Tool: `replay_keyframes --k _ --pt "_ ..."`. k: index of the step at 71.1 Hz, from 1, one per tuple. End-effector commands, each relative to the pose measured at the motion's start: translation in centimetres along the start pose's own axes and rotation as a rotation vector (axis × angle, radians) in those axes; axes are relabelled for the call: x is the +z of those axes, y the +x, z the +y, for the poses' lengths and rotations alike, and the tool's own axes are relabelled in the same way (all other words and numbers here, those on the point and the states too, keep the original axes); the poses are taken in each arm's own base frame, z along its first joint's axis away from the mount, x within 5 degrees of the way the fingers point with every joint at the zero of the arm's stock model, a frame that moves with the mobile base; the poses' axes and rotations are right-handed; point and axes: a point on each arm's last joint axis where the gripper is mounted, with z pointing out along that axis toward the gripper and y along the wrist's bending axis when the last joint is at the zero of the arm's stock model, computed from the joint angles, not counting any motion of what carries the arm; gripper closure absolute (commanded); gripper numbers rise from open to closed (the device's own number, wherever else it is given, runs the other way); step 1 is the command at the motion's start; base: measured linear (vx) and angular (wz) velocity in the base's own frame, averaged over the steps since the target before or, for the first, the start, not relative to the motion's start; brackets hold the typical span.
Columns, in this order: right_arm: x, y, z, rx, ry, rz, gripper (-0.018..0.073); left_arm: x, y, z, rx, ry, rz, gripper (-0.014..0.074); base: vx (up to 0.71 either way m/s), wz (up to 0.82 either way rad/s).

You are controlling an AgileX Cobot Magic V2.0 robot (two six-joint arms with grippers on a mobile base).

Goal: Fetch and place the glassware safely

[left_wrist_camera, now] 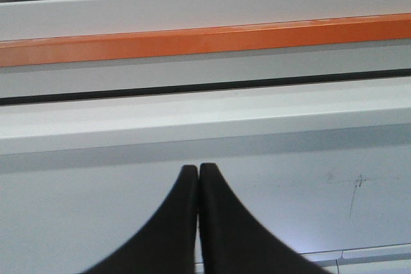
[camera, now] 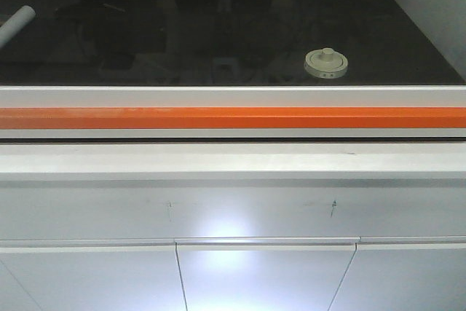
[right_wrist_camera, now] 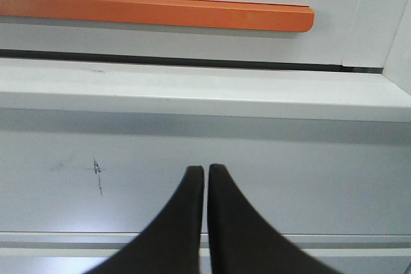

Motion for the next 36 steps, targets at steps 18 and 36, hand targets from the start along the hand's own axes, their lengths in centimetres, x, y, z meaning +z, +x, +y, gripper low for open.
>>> replay_keyframes --k 18,36 --pt "0.05 -0.13 0.06 -0.011 0.002 -0.069 0.0563 0.08 0.18 -0.07 -0.015 0.007 -0.055 0.0603 0.0 0.0" --pt "0.05 -0.13 0.06 -0.011 0.002 -0.069 0.0563 0.08 0.18 -0.07 -0.015 0.007 -0.055 0.0603 0.0 0.0"
